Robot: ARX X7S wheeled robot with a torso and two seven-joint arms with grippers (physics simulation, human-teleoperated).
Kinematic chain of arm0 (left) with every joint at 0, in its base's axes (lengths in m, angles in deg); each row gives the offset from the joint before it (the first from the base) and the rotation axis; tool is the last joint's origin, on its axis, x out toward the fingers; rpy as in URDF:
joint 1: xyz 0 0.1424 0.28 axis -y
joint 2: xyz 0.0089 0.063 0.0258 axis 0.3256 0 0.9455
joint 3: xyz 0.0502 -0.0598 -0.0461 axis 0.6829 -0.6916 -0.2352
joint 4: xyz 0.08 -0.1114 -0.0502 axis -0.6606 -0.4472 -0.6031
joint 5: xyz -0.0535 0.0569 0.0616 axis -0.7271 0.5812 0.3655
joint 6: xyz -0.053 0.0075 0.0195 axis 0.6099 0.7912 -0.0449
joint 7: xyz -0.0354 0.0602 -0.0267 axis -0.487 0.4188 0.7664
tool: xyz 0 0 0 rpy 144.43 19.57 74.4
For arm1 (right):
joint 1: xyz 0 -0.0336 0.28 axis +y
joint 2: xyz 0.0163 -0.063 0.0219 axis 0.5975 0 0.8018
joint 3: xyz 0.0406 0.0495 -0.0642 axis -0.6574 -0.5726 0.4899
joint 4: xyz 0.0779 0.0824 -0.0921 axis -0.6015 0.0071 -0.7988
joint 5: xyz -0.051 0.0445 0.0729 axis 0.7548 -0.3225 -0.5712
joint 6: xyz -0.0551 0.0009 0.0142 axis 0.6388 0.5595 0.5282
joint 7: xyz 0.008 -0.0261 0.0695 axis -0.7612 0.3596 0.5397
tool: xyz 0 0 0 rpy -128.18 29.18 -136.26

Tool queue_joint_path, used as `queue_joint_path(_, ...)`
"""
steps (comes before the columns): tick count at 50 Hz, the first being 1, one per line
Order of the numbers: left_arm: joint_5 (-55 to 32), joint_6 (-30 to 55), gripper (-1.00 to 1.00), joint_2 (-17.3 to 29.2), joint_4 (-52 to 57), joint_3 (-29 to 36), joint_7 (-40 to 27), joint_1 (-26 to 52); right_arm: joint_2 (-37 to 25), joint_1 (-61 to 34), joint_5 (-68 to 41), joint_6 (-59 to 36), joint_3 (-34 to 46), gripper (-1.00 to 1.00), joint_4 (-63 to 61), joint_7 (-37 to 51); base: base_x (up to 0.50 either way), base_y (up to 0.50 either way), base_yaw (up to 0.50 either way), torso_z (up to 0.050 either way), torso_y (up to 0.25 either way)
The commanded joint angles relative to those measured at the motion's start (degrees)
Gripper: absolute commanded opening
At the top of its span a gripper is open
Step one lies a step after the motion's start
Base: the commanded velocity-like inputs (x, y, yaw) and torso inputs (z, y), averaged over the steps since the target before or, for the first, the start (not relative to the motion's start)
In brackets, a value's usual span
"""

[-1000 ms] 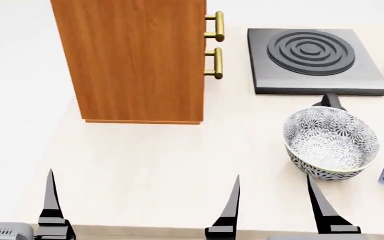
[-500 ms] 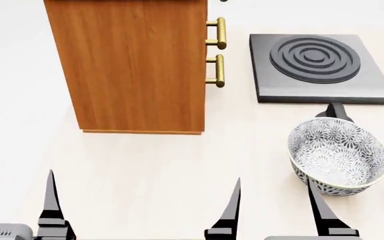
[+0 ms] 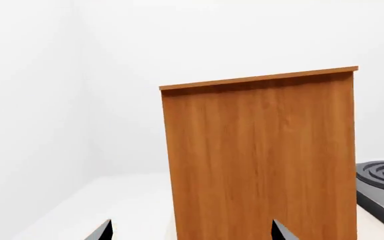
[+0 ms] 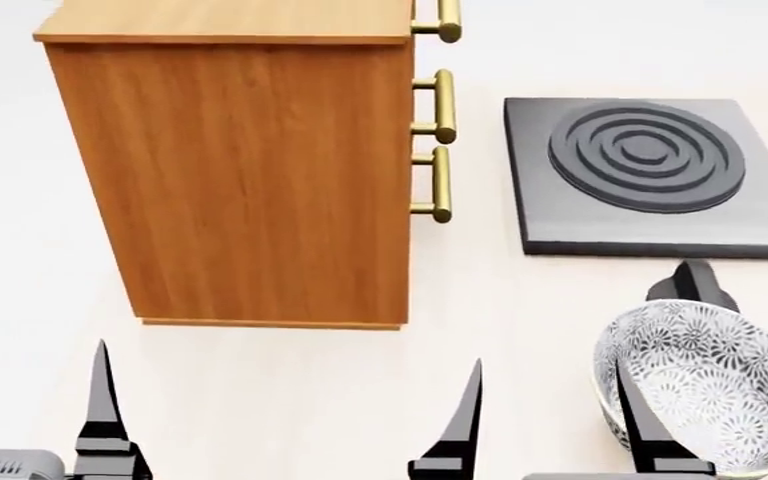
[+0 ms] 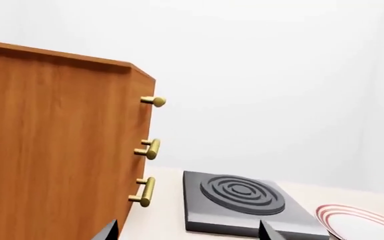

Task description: Put the bowl on the top of the cabinet.

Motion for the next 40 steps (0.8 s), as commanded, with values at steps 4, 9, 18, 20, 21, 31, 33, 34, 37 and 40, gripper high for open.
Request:
queue_joint_path(4, -0.25, -0.23, 1.00, 0.37, 0.17, 0.29, -0.61, 0.11, -0.53, 0.12, -0.05, 0.63, 0.29, 1.00, 0.03, 0.63, 0.15, 0.02, 0.00, 0.000, 0.000)
queue_joint_path(9, -0.39, -0.44, 1.00, 0.50, -0.10, 0.36, -0.74, 0.17, -0.69, 0.29, 0.00, 1.01, 0.51, 1.00, 0.00, 0.80, 0.00, 0.00, 0.00, 0.000, 0.000)
queue_joint_path(18, -0.60, -0.66, 1.00, 0.75, -0.12, 0.53, -1.03, 0.05, -0.87, 0.19, -0.11, 0.61, 0.80, 1.00, 0.00, 1.08, 0.25, 0.00, 0.00, 0.000, 0.000)
queue_joint_path(20, -0.68, -0.64, 1.00, 0.80, -0.09, 0.53, -1.10, 0.02, -0.88, 0.11, -0.05, 0.70, 0.82, 1.00, 0.17, 1.24, 0.50, 0.00, 0.00, 0.000, 0.000)
queue_joint_path(21, -0.68, -0.72, 1.00, 0.83, -0.15, 0.55, -1.13, 0.02, -0.90, 0.12, -0.04, 0.80, 0.83, 1.00, 0.20, 1.30, 0.50, 0.01, 0.00, 0.000, 0.000)
queue_joint_path(31, -0.82, -0.76, 1.00, 1.08, -0.13, 0.80, -1.47, 0.03, -1.17, 0.25, 0.15, 1.61, 1.00, 1.00, 0.58, 1.86, 0.41, 0.03, 0.00, 0.000, 0.002)
queue_joint_path(33, -0.88, -0.77, 1.00, 1.13, -0.11, 0.82, -1.52, 0.01, -1.26, 0.27, 0.33, 1.70, 1.15, 1.00, 0.68, 1.95, 0.00, 0.00, 0.00, 0.000, 0.000)
queue_joint_path(34, -0.86, -0.78, 1.00, 1.15, -0.13, 0.85, -1.57, 0.02, -1.26, 0.26, 0.37, 1.62, 1.16, 1.00, 0.68, 2.05, 0.00, 0.00, 0.00, 0.000, 0.000)
queue_joint_path(37, -0.93, -0.65, 1.00, 1.25, -0.01, 0.93, -1.65, 0.02, -1.28, 0.33, 0.44, 1.84, 1.22, 1.00, 0.70, 2.27, 0.00, 0.00, 0.00, 0.000, 0.000)
queue_joint_path(40, -1.02, -0.97, 1.00, 1.33, -0.47, 0.92, -1.69, 0.03, -1.22, 0.28, 1.58, 2.07, 1.67, 1.00, 1.04, 3.03, 0.00, 0.00, 0.00, 0.000, 0.000)
